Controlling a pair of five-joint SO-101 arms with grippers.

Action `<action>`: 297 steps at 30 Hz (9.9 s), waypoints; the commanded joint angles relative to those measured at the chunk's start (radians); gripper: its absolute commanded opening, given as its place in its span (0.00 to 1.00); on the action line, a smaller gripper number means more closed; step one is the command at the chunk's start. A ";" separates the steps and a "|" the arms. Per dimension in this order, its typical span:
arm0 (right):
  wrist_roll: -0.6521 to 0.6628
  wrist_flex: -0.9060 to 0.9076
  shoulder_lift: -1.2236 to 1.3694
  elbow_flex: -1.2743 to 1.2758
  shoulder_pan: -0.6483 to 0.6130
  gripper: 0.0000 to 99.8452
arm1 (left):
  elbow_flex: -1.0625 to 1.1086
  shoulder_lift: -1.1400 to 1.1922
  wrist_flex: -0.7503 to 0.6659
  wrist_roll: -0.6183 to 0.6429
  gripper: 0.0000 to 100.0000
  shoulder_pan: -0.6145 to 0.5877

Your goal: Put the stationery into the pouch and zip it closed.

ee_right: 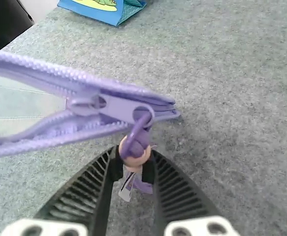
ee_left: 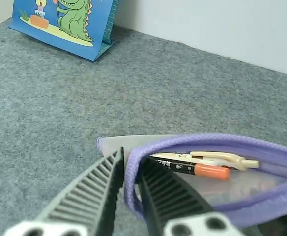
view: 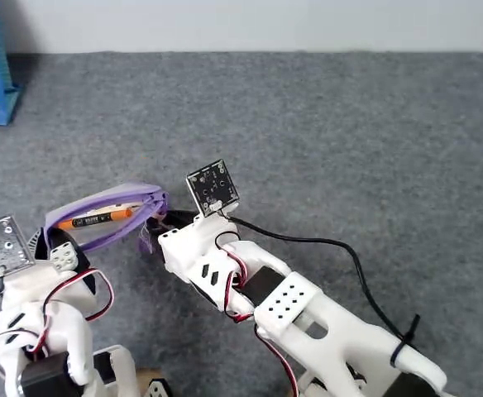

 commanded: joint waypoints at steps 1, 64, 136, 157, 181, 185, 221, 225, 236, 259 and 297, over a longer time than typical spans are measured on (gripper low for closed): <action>-0.005 -0.015 -0.041 -0.038 -0.001 0.01 | 0.001 0.006 -0.025 0.005 0.01 -0.002; 0.212 0.222 -0.496 -0.187 0.196 0.01 | -0.420 0.005 0.250 -0.032 0.33 0.180; 0.425 0.901 -0.507 -0.582 0.048 0.01 | -0.484 0.005 0.381 -0.068 0.39 0.697; 0.411 0.963 -0.507 -0.582 0.051 0.01 | -0.120 0.005 0.046 0.008 0.31 0.695; 0.482 1.056 -0.645 -0.566 0.047 0.01 | -0.232 0.005 0.213 -0.252 0.21 0.695; 0.480 1.055 -0.651 -0.520 0.047 0.01 | -0.274 0.003 0.218 -0.198 0.27 0.695; 0.437 1.056 -0.713 -0.499 -0.025 0.01 | -0.220 0.003 0.110 -0.190 0.11 0.503; 0.437 1.053 -0.719 -0.471 -0.025 0.01 | -0.220 0.003 0.110 -0.190 0.15 0.503; 0.425 1.046 -0.719 -0.460 -0.070 0.01 | -0.219 0.003 0.110 -0.189 0.30 0.503; 0.420 1.001 -0.717 -0.459 -0.073 0.01 | -0.209 -0.195 0.115 -0.195 0.01 0.505; 0.163 0.920 -0.702 -0.253 -0.328 0.23 | -0.173 -0.230 0.155 -0.190 0.01 0.503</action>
